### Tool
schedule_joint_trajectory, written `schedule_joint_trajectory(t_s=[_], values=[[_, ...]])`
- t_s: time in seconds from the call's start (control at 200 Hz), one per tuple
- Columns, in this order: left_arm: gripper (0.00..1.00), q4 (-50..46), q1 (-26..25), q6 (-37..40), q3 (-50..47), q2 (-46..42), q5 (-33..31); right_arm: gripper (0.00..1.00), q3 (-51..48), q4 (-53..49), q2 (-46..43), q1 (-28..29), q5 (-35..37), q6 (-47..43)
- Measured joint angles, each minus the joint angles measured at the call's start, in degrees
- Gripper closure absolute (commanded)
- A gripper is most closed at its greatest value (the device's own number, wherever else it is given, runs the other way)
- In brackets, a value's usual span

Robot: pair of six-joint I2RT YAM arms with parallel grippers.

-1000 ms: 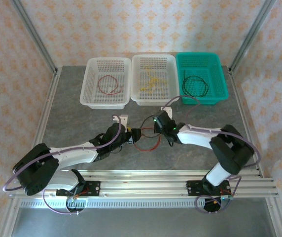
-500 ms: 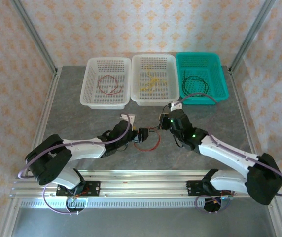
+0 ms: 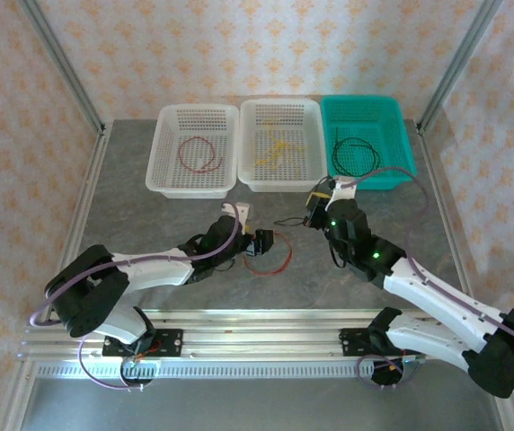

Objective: Untangle the cables

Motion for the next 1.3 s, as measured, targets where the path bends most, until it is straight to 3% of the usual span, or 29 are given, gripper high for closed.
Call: schedule_joint_trajectory(t_s=[0.36,0.576,1.302], values=[[0.21,-2.58,0.0,3.48,7.3,-2.27,-1.57,1.0,10.01,-6.08,-0.52,-0.59,9.4,0.52],[0.21,-4.02,0.0,5.84,13.9,-1.7,-1.57,1.0,15.43,-8.68,2.38,-5.62,9.94,0.5],[0.21,-5.25,3.52,6.64,41.72,18.21,2.73,1.0,30.21,-9.29,21.4,-28.2,-1.9,-0.13]])
